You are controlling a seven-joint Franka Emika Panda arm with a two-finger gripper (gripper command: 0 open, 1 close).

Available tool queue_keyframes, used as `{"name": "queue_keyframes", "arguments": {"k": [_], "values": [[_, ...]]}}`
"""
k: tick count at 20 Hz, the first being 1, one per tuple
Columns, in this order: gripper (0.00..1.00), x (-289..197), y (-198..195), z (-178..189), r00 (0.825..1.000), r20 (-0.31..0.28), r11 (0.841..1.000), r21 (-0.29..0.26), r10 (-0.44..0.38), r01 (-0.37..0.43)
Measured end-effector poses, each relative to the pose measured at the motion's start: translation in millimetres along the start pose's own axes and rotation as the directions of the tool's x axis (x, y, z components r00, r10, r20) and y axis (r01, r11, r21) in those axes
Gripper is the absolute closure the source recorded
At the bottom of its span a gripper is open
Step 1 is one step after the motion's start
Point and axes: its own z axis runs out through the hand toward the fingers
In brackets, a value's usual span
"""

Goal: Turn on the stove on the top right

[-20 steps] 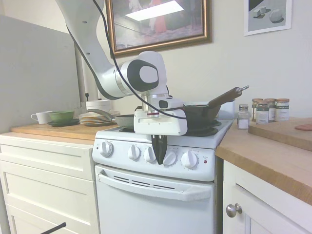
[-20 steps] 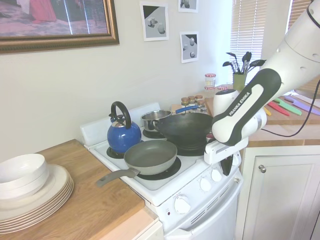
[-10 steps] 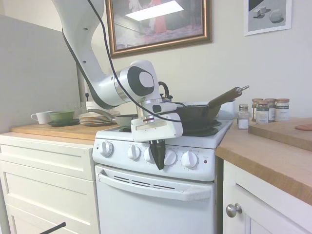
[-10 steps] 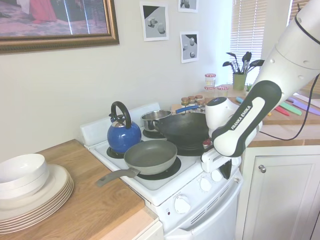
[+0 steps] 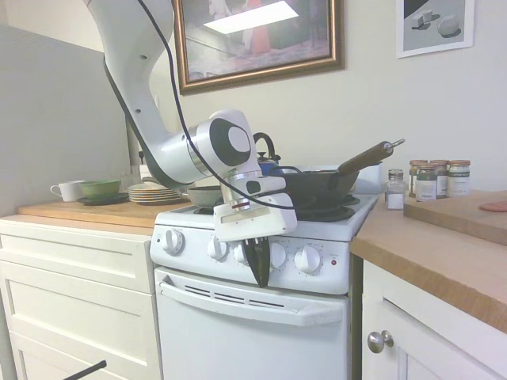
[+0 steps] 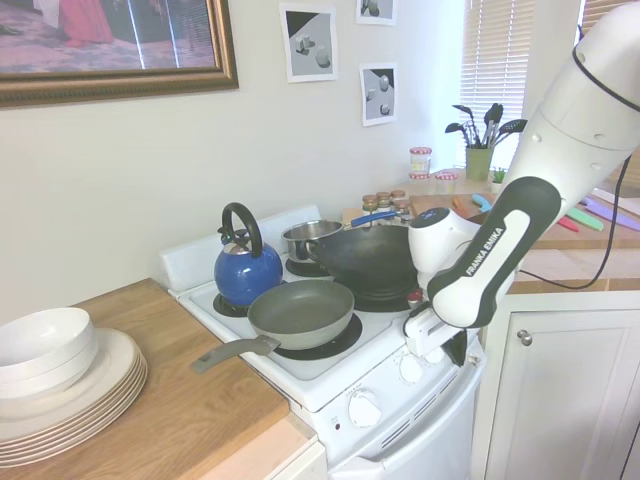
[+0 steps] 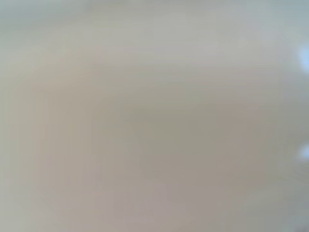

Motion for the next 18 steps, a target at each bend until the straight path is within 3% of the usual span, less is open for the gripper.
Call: {"name": "queue_keyframes", "arguments": {"k": [8,12,18], "values": [[1.00,3,6,-4,1.000,-0.005,1.000,0.010,0.002,-0.002],[1.00,-9,11,-24,1.000,0.003,0.997,0.074,-0.016,0.016],[1.00,-23,35,-52,1.000,0.009,0.992,0.123,-0.017,0.016]]}}
